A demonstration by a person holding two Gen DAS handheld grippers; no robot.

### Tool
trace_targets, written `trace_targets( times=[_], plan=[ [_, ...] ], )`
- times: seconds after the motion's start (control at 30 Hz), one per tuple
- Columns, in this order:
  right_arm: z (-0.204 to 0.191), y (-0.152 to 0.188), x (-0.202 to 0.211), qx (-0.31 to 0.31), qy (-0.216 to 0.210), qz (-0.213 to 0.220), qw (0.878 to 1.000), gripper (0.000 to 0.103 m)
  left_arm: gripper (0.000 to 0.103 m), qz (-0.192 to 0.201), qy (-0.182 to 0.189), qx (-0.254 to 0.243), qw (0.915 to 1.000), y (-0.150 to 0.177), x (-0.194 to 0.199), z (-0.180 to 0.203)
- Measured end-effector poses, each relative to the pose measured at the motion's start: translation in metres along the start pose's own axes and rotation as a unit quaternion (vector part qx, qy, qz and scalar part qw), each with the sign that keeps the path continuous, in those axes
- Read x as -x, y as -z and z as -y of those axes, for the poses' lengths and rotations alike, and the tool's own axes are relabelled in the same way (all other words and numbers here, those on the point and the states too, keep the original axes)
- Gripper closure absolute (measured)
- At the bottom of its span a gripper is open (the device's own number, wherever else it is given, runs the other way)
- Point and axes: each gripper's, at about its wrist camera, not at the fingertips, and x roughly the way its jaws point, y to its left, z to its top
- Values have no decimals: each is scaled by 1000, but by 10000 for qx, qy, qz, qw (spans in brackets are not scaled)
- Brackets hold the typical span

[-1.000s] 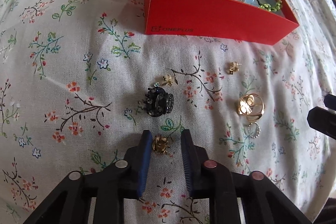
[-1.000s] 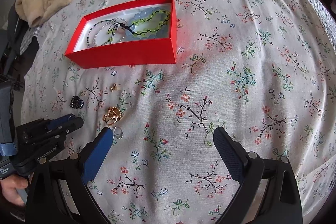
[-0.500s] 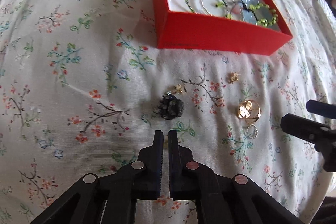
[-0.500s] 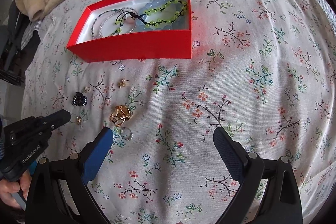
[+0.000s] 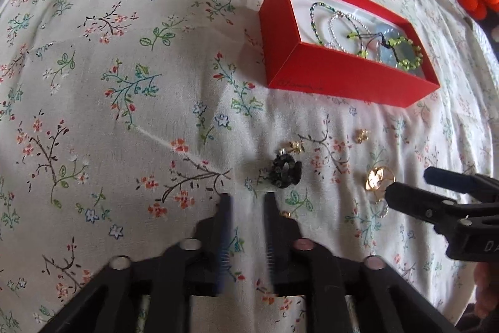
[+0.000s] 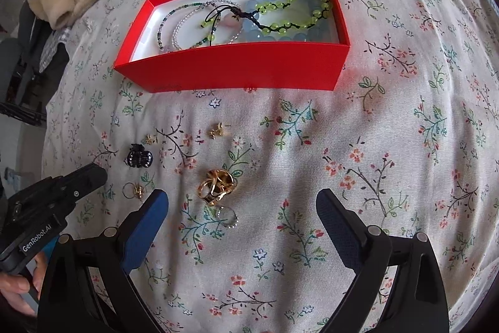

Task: Organize jewelry

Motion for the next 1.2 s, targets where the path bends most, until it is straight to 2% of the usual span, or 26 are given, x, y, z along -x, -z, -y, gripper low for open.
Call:
trace_targets(
  times=[0.03,0.1,0.17,0.3,0.37,0.67,1.2],
  plan=[
    [-2,-1,-2,29,-26,-7,10000,13,72,7,32,-6,10000,-2,-2,1],
    [-6,-3,-6,75,-42,-54,9999,22,70,-9,83,-34,10000,-4,-5,3],
    [-10,-4,-11,115,-15,-89,9999,36,70,-33,70,-40,10000,-7,-9,6],
    [-16,-6,-20,257,171,-73,9995,53,70,-95,66,30,9999,-12,-15,7],
    [-20,-6,-22,375,191,-82,9991,73,69,-106,64,43,9999,-13,-17,7],
    [-27,-6,-16,653,284,30,9975,73,65,-149,94,7,9998,-19,-26,18],
    [-7,-1,5,510,200,157,9984,73,65,-346,93,-225,9991,-19,-45,50]
  ],
)
